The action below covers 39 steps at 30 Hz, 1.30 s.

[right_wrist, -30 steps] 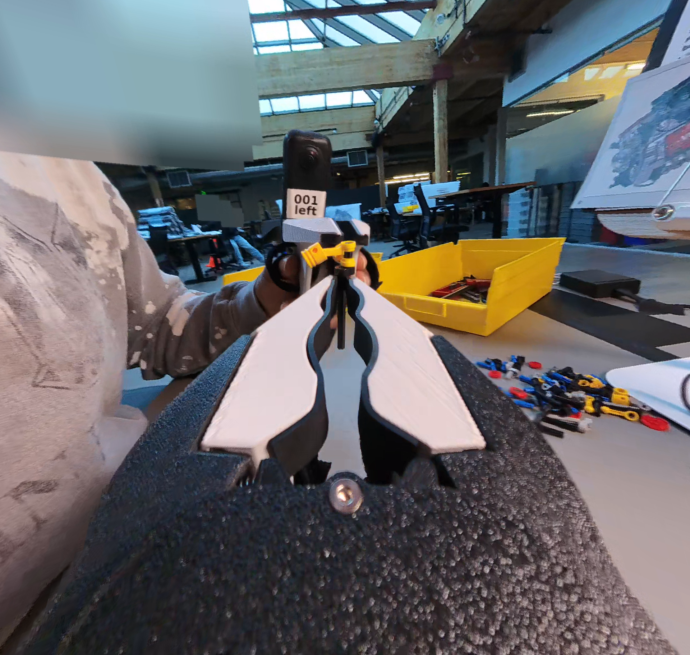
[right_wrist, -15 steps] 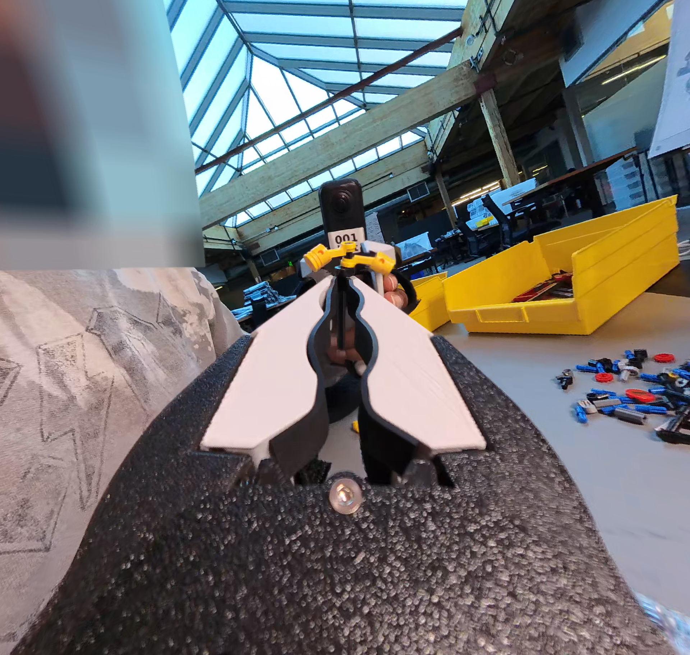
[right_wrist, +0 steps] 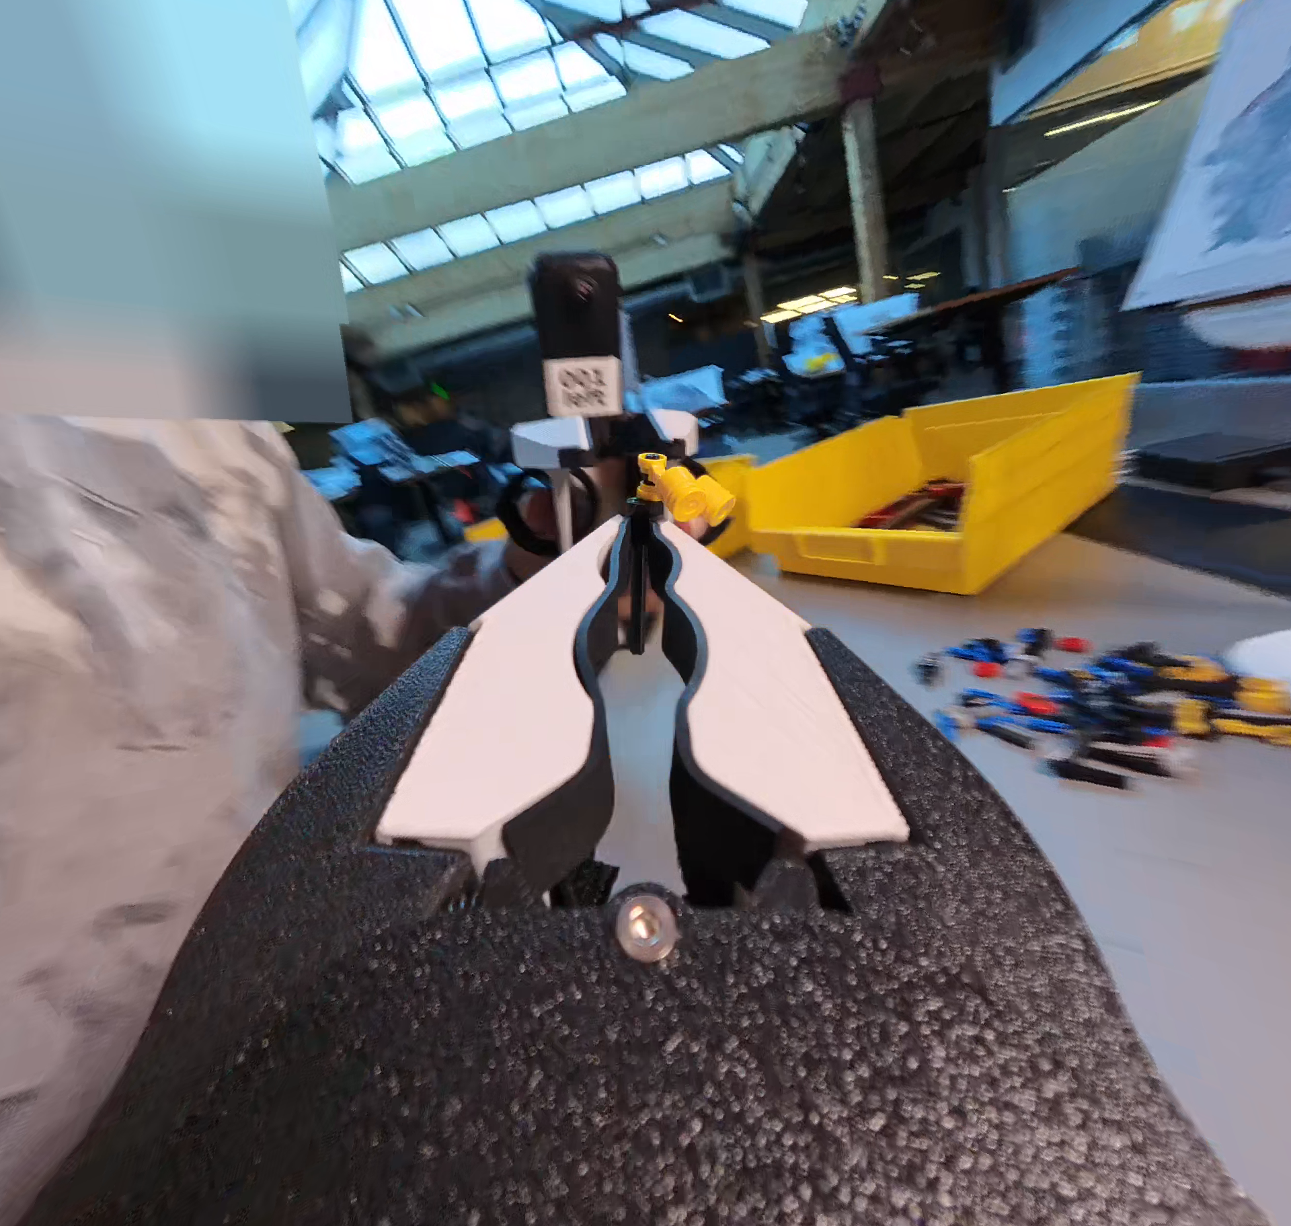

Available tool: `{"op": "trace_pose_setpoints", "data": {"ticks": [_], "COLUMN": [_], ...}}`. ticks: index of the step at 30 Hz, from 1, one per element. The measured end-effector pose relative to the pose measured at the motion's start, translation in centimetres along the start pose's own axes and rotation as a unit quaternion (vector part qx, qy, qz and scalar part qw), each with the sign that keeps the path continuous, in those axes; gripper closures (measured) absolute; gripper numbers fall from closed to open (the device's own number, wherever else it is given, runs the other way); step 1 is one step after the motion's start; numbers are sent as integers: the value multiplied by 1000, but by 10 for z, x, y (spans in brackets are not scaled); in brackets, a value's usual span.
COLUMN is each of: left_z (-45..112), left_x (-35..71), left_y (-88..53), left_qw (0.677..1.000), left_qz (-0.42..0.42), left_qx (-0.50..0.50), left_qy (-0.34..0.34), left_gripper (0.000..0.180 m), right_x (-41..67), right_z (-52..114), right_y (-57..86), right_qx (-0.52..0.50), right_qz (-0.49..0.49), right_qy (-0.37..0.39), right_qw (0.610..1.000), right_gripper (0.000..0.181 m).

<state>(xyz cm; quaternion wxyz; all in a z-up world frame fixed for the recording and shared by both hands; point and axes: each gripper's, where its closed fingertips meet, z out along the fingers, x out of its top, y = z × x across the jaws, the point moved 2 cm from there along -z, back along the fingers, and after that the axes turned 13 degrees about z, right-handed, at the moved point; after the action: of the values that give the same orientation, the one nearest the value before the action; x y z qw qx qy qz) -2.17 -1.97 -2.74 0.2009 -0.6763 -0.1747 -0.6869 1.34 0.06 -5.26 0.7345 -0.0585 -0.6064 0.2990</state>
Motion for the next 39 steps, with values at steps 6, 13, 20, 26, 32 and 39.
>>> {"op": "trace_pose_setpoints", "data": {"ticks": [6, 13, 20, 26, 32, 39], "left_z": [4, 6, 3, 3, 4, 3], "left_x": [-9, -17, -20, -21, -23, -35], "left_y": [-3, -8, -11, -12, -9, -9], "left_qw": [999, 998, 998, 996, 994, 985], "left_qz": [8, 21, 17, 38, 68, 118], "left_qx": [20, 41, 42, 51, 47, 49], "left_qy": [-27, -52, -53, -62, -72, -120], "left_gripper": [170, 175, 178, 177, 177, 178], "right_x": [-5, -5, -2, -3, -8, -16], "right_z": [-1, 0, -4, -4, -2, -4], "right_y": [15, 14, 17, 16, 15, 19], "right_qx": [-167, -235, -267, -268, -271, -271], "right_qz": [-273, -429, -488, -490, -542, -583], "right_qy": [-66, -98, -117, -116, -142, -186], "right_qw": [945, 867, 823, 821, 783, 743], "right_gripper": [178, 178, 178, 178, 178, 179]}}
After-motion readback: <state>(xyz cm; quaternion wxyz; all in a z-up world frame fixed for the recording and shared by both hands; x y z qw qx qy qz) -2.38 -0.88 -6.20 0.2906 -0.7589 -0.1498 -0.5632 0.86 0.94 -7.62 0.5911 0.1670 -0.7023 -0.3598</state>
